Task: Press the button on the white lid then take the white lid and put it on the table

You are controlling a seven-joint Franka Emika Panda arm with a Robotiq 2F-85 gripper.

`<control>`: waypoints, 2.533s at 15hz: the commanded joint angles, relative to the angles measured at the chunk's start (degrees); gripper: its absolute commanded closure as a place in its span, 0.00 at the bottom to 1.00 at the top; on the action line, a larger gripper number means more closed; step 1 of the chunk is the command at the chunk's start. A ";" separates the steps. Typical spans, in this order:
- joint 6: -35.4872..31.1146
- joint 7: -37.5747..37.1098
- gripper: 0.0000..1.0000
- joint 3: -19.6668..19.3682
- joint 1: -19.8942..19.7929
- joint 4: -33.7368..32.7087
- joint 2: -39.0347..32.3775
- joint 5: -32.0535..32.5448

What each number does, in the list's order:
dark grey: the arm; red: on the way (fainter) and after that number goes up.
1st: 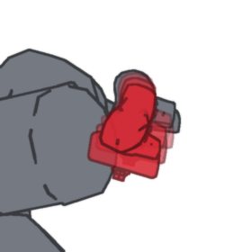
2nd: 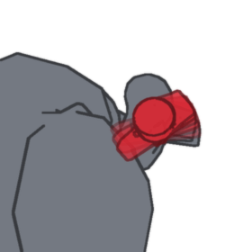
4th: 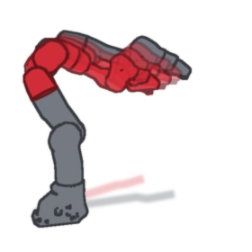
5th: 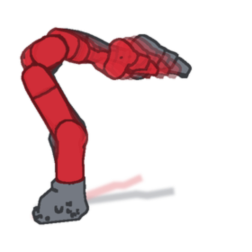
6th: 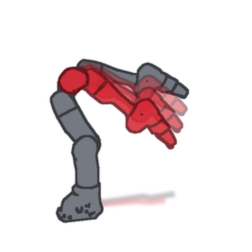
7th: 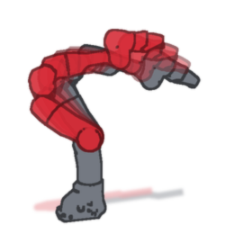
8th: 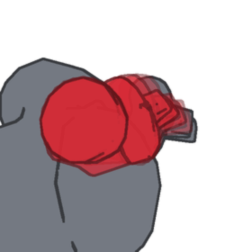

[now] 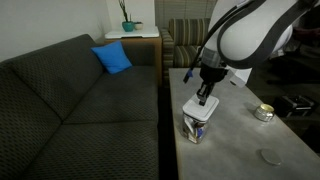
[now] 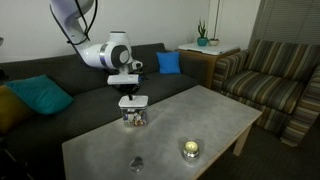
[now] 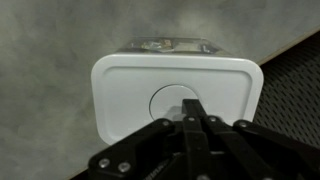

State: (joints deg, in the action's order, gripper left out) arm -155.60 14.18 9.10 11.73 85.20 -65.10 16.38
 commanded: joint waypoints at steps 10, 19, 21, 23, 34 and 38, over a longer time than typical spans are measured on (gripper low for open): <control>1.62 2.18 1.00 0.41 -0.83 -5.15 -4.85 -1.88; 12.42 6.03 1.00 2.16 -0.84 -10.71 -9.25 -3.01; 15.70 7.42 1.00 2.38 -0.56 -12.05 -10.29 -3.73; 18.64 7.99 1.00 2.40 -0.19 -13.06 -10.59 -4.44; 21.91 4.62 0.83 -1.25 3.26 -11.64 -4.63 -1.22; 21.40 4.51 0.57 -2.25 4.92 -10.43 -2.61 1.38</control>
State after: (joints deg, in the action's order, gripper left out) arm -132.89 19.41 8.45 15.47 71.35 -70.59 15.66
